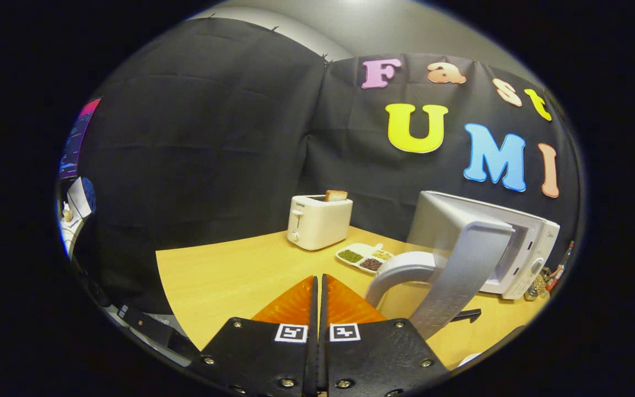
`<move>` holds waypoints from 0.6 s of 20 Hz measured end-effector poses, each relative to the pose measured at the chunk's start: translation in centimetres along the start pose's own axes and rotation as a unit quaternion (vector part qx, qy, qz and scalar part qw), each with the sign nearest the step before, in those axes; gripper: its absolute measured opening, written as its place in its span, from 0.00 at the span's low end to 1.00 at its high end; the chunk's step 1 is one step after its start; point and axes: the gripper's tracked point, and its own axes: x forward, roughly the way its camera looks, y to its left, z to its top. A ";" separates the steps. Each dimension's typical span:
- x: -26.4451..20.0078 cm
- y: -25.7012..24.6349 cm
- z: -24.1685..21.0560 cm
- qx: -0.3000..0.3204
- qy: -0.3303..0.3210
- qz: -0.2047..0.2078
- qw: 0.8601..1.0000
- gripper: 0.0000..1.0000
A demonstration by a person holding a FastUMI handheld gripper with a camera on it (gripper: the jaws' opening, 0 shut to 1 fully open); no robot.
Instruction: Open the microwave, put the food inside, and close the microwave door.
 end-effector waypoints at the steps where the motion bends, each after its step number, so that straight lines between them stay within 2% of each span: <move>1: -0.4 -1.1 -0.1 0.010 0.002 -0.003 1.000 0.01; 3: -1.0 -3.8 -0.6 0.030 0.014 -0.021 0.999 0.01; 7: -1.9 -11.2 -1.6 0.064 0.021 -0.081 0.994 0.01; 12: -2.0 -20.9 -3.1 0.101 0.020 -0.165 0.981 0.01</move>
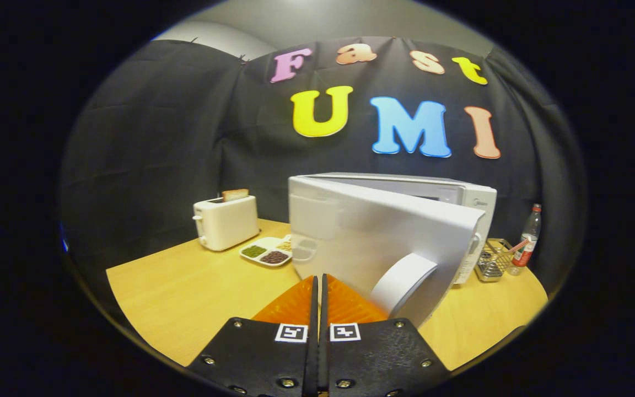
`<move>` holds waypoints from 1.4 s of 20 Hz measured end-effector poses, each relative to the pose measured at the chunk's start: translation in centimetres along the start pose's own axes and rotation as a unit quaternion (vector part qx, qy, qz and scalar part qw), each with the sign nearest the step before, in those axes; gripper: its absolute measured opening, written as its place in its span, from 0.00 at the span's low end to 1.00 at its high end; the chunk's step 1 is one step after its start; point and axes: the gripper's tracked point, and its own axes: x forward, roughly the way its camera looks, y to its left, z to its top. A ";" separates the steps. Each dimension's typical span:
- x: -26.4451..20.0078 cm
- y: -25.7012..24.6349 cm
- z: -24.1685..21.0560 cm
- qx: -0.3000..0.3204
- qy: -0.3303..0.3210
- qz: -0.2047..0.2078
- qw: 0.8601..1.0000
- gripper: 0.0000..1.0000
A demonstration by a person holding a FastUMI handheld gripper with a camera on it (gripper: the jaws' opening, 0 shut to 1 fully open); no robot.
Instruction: Open the microwave, put the food inside, and close the microwave door.
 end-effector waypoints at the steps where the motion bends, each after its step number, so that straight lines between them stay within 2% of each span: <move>1: 0.7 -1.8 0.3 0.007 -0.003 -0.017 1.000 0.01; 7: 5.1 -10.2 2.3 0.012 -0.027 -0.109 0.994 0.01; 12: 8.8 -13.7 3.7 0.031 -0.025 -0.157 0.987 0.01; 18: 12.0 -14.8 4.3 0.058 -0.024 -0.180 0.982 0.01; 21: 12.9 -14.9 4.2 0.024 -0.022 -0.194 0.980 0.04; 23: 12.6 -15.0 4.8 0.019 -0.022 -0.207 0.978 0.05; 28: 11.1 -14.6 5.4 0.010 -0.025 -0.196 0.980 0.05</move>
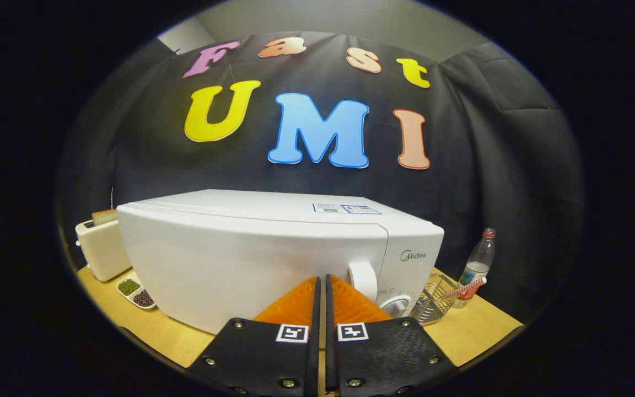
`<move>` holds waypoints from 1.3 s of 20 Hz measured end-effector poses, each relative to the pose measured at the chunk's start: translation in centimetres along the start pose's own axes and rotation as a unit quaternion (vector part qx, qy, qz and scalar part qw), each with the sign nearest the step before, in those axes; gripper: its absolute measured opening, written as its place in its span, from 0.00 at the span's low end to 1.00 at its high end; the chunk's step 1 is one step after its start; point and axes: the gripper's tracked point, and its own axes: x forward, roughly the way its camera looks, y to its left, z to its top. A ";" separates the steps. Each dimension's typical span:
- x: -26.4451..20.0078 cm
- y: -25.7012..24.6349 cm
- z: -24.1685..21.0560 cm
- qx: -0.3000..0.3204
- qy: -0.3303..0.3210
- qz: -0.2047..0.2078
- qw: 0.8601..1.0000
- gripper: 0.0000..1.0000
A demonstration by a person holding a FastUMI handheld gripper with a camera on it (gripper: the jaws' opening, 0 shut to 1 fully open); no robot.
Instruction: Open the microwave, put the food inside, and close the microwave door.
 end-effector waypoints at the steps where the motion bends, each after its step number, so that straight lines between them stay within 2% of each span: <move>1: -0.7 -0.1 0.4 0.006 0.001 0.007 1.000 0.05; 4: -4.1 -0.1 2.6 0.016 -0.013 0.028 0.999 0.05; 9: -12.6 0.0 7.6 0.069 -0.061 0.077 0.993 0.05; 13: -19.5 -0.7 10.9 0.061 -0.089 0.105 0.989 0.05; 17: -26.6 -1.3 12.1 0.041 -0.114 0.142 0.982 0.05; 20: -30.5 -3.2 11.5 0.041 -0.136 0.138 0.980 0.05; 24: -34.2 -6.7 10.5 -0.017 -0.169 0.096 0.981 0.05; 26: -35.5 -7.0 9.5 -0.019 -0.171 0.098 0.980 0.05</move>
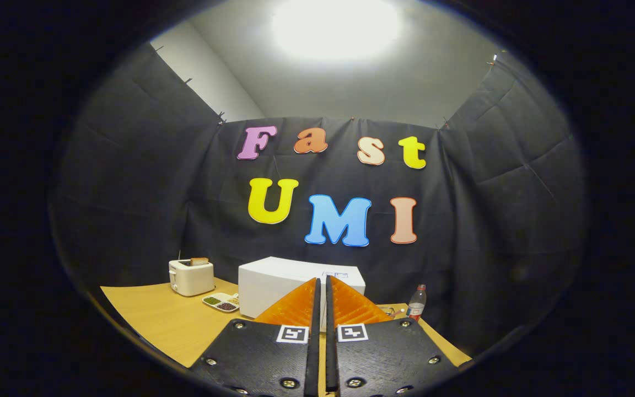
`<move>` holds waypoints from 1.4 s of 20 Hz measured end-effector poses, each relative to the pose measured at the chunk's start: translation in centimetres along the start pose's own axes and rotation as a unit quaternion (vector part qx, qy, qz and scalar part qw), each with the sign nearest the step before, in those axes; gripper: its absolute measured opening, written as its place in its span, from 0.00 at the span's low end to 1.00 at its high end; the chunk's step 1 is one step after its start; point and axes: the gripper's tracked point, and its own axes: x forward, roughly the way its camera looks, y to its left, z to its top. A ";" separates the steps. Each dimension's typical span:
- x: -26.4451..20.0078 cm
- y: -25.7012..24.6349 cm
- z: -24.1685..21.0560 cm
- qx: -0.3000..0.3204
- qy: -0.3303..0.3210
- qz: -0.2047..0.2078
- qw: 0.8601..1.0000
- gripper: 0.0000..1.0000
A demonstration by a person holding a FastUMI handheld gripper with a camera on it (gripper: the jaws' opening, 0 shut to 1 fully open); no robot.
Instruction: Open the microwave, put the food inside, and close the microwave door.
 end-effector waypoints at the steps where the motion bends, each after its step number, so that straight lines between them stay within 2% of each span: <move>1: -0.3 0.3 -0.6 0.004 0.001 0.008 1.000 0.05; 5: 0.1 0.0 -3.6 0.036 0.030 0.016 0.999 0.05; 8: 0.7 -1.1 -2.8 0.025 0.015 -0.009 1.000 0.05; 12: 0.7 -0.6 -2.0 0.014 0.006 -0.018 1.000 0.05; 13: 0.6 -0.6 -1.6 0.005 0.004 -0.022 1.000 0.09; 14: 0.5 -0.8 -1.1 -0.003 0.000 -0.025 1.000 0.26; 15: 0.4 -1.1 -0.4 -0.003 -0.009 -0.033 0.999 0.52; 16: 0.3 -1.4 0.3 0.003 -0.019 -0.040 0.999 0.52; 19: 0.1 -0.8 0.4 0.028 -0.028 -0.025 0.999 0.99; 21: 0.1 -0.9 0.1 0.043 -0.023 -0.018 0.999 0.97; 28: 0.8 -1.6 -0.2 0.047 -0.019 -0.022 0.998 0.97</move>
